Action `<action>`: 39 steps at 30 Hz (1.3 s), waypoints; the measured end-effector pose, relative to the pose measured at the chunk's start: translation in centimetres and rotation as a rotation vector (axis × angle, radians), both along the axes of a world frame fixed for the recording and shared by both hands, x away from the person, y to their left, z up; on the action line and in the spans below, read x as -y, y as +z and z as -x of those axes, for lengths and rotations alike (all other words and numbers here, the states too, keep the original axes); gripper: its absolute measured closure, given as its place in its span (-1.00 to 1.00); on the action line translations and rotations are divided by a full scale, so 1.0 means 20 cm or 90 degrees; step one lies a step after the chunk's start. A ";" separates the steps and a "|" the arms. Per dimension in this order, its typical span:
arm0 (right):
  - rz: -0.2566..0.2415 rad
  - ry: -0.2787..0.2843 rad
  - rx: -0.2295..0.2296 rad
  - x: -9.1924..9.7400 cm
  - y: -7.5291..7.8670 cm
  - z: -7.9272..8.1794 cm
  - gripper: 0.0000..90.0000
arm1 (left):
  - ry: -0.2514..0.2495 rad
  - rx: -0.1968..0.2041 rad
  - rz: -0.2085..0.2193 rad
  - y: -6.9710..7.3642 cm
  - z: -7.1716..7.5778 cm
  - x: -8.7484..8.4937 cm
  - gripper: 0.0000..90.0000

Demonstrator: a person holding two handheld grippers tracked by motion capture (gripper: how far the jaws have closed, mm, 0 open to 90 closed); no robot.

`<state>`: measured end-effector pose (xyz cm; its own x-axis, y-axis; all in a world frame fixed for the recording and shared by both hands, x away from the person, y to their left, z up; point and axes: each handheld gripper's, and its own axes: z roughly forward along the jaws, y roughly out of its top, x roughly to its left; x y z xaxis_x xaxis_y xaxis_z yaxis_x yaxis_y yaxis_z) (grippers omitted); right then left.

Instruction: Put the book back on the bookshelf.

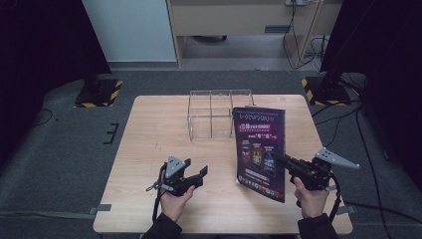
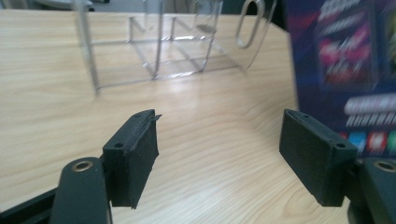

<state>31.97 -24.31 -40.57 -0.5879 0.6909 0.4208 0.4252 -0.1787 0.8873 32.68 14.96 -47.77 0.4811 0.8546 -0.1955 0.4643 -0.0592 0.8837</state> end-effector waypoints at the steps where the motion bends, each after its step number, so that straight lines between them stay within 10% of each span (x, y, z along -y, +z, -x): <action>1: 0.000 0.000 0.000 0.00 0.00 0.00 0.88 | 0.000 0.000 0.000 0.00 0.00 0.00 -0.40; 16: 0.006 -0.060 0.069 0.01 0.20 -0.09 0.88 | 0.089 -0.067 -0.085 -0.19 0.01 -0.32 -0.50; 39: 0.018 -0.128 0.136 -0.14 0.31 -0.34 0.88 | 0.136 -0.102 -0.169 -0.27 -0.05 -0.40 -0.54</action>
